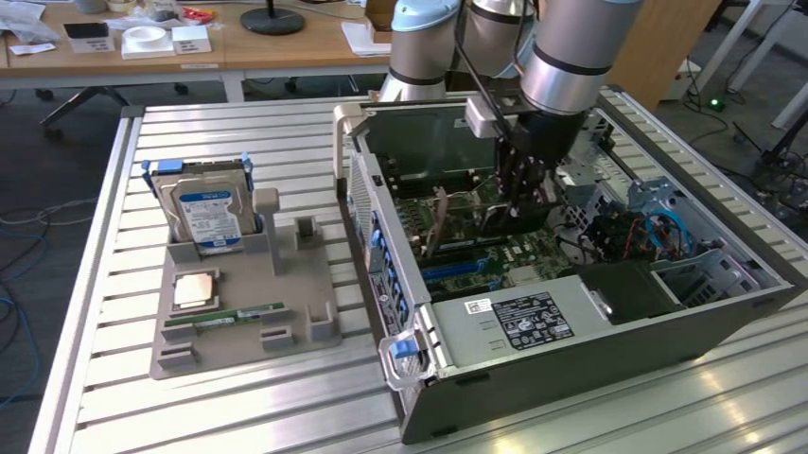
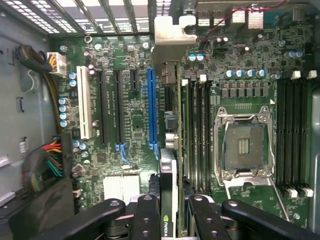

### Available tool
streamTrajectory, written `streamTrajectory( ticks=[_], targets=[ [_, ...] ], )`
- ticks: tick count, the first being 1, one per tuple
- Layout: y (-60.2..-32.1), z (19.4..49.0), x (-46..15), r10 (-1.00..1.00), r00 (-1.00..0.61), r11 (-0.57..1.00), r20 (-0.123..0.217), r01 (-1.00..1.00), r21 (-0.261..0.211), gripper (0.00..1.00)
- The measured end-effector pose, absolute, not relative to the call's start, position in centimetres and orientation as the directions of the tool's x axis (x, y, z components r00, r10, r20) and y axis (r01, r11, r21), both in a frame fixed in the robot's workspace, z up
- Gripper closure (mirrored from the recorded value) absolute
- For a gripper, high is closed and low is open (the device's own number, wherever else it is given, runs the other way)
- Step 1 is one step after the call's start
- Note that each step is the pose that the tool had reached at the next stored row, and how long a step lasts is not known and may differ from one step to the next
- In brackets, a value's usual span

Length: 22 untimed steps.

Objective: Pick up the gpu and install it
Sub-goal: 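Insert the gpu into the slot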

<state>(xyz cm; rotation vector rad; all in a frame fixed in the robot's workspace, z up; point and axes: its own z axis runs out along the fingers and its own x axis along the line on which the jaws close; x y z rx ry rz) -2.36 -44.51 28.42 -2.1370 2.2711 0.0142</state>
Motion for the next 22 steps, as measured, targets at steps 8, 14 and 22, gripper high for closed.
streamTrajectory(
  ticks=[8, 14, 22],
  targets=[
    [-44.67, 28.42, -2.36, -0.998, -0.061, 0.061, -0.023, -0.998, -0.009, 0.74],
    [-44.67, 28.10, -2.38, -0.998, -0.061, 0.061, -0.023, -0.998, -0.009, 0.74],
    [-44.67, 28.02, -2.70, -0.998, -0.061, 0.061, -0.023, -0.998, -0.009, 0.74]
  ],
)
